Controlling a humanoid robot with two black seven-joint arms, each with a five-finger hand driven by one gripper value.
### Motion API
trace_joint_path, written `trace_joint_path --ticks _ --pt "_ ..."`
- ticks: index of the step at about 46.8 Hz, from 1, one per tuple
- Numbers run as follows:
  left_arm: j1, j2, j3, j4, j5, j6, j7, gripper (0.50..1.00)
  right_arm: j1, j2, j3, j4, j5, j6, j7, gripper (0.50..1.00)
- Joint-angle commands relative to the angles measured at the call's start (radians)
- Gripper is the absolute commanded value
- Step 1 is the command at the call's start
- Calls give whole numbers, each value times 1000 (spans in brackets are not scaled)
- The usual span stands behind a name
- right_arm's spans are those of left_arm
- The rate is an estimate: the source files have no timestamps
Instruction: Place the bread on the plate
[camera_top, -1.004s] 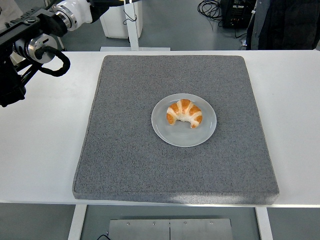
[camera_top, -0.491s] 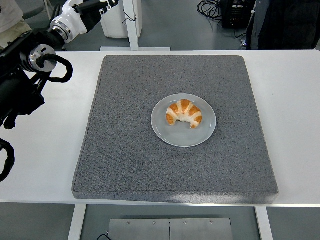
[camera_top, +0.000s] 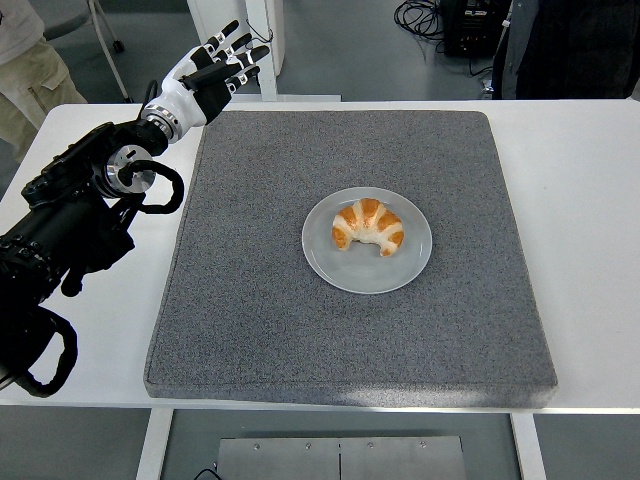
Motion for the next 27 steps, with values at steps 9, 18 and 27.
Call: trace_joint_path --ticks 9,18,27 --pt "17 -6 -1 1 -1 1 -8 996 1 0 7 2 0 2 1 1000" --pt "23 -7 -2 12 -1 1 -16 996 1 0 -7 5 0 2 1 1000" --pt "26 2 -5 13 -6 -1 -16 996 0 0 -9 5 -9 2 1 1000"
